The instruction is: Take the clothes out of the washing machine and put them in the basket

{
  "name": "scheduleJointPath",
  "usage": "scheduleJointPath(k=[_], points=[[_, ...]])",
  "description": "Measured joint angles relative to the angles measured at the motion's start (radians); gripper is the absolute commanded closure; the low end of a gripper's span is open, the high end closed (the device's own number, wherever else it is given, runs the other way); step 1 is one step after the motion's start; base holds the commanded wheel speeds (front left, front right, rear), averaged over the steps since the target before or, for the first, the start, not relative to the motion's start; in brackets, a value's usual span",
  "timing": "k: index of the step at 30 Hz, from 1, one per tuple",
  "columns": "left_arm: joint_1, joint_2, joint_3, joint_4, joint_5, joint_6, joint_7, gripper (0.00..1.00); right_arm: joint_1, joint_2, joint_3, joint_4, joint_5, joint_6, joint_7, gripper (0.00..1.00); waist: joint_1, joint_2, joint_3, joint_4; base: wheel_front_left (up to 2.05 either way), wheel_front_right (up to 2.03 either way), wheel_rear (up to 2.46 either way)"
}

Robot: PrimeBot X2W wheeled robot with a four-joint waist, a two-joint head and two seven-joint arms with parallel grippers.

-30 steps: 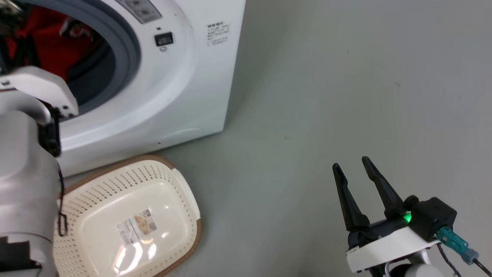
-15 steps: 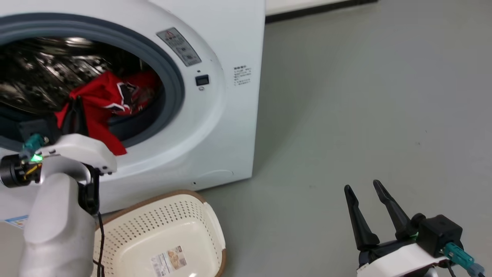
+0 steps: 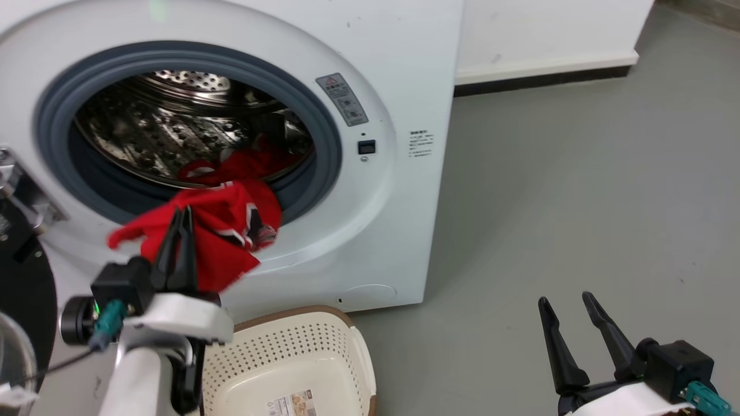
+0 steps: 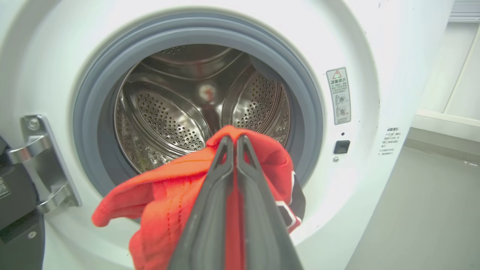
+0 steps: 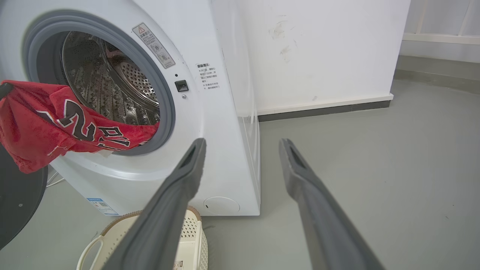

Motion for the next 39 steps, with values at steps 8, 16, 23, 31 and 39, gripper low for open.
scheduleJointPath(k=[8, 16, 23, 31, 39], points=[[0.239, -0.047, -0.043, -0.221, 0.003, 0.022, 0.018, 1.00, 0.029, 0.000, 0.000, -0.017, -0.009, 0.000, 0.025, 0.00, 0.0000, -0.0001, -0.035, 0.060, 0.00, 0.00, 0.00], [0.443, -0.091, -0.094, -0.250, -0.031, 0.070, 0.038, 1.00, 0.033, 0.000, 0.004, -0.035, -0.011, 0.000, 0.027, 0.00, 0.0002, 0.0000, -0.002, 0.094, 0.00, 0.00, 0.00], [0.452, -0.112, -0.149, -0.146, -0.072, 0.087, 0.012, 1.00, -0.007, 0.000, 0.010, -0.048, -0.025, 0.000, 0.027, 0.00, 0.0003, 0.0000, 0.091, 0.112, 0.00, 0.00, 0.00], [0.208, -0.116, -0.124, 0.080, -0.097, 0.096, 0.003, 1.00, -0.116, 0.000, 0.028, -0.068, -0.035, 0.000, 0.021, 0.00, 0.0005, 0.0000, 0.301, 0.110, 0.00, 0.00, 0.00], [-0.001, -0.116, -0.056, 0.314, -0.106, 0.086, 0.000, 1.00, -0.185, 0.000, 0.033, -0.063, -0.052, 0.000, 0.007, 0.00, 0.0006, 0.0000, 0.471, 0.087, 0.00, 0.00, 0.00]])
